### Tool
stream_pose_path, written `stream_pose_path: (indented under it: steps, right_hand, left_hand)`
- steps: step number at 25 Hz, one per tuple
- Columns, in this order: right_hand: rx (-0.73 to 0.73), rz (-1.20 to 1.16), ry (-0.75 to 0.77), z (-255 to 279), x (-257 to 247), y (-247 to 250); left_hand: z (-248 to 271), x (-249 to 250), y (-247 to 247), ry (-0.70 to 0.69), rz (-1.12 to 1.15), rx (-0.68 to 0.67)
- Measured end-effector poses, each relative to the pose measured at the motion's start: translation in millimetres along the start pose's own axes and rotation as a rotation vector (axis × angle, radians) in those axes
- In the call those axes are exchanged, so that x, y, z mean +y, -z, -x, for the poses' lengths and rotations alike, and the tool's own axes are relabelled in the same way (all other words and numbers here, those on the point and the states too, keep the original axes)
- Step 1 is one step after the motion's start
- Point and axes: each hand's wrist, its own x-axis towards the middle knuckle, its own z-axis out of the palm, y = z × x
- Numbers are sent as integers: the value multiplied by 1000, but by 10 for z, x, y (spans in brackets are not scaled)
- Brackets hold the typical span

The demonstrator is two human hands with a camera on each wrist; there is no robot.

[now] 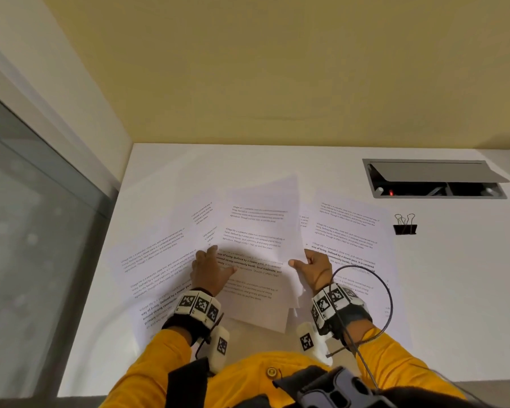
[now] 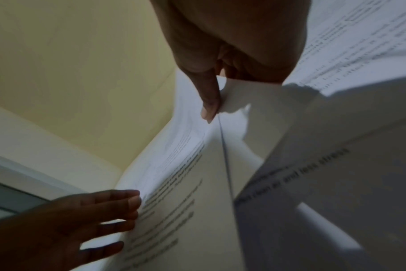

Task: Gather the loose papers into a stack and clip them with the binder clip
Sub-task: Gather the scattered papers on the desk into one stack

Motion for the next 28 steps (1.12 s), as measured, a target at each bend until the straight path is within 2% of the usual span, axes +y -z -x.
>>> stream_pose_path:
  steps: [3, 5, 8, 14, 15, 16, 18, 20, 23, 25, 28]
  right_hand:
    - [3, -145, 34, -5, -128, 102]
    - [-20, -218, 83, 14, -201, 206]
    - [-49, -264, 140, 15, -265, 321]
    - [-52, -307, 131, 60, -212, 466]
    - [-5, -266, 120, 56, -146, 515]
    - [88, -180, 81, 36, -66, 574]
    - [265, 72, -104, -36, 134, 740]
    - [329, 318, -327, -28, 338, 902]
    - [351, 624, -465, 36, 584, 1041]
    - [347, 680, -536, 14, 735, 1078]
    - [363, 569, -566, -73, 821, 1105]
  left_hand:
    - [-40, -61, 102, -51, 214, 53]
    - [-14, -42, 210, -61, 448, 93]
    - [69, 76, 374, -120, 756, 33]
    - [160, 298, 410, -151, 865, 2]
    - [160, 310, 379, -163, 875, 4]
    - [143, 288, 344, -166, 878, 13]
    - [110, 255, 287, -131, 841, 35]
    - [75, 240, 233, -79, 776, 47]
    - [58, 220, 182, -45, 668, 58]
    - [39, 169, 148, -33, 623, 57]
    - [19, 102, 121, 36, 544, 61]
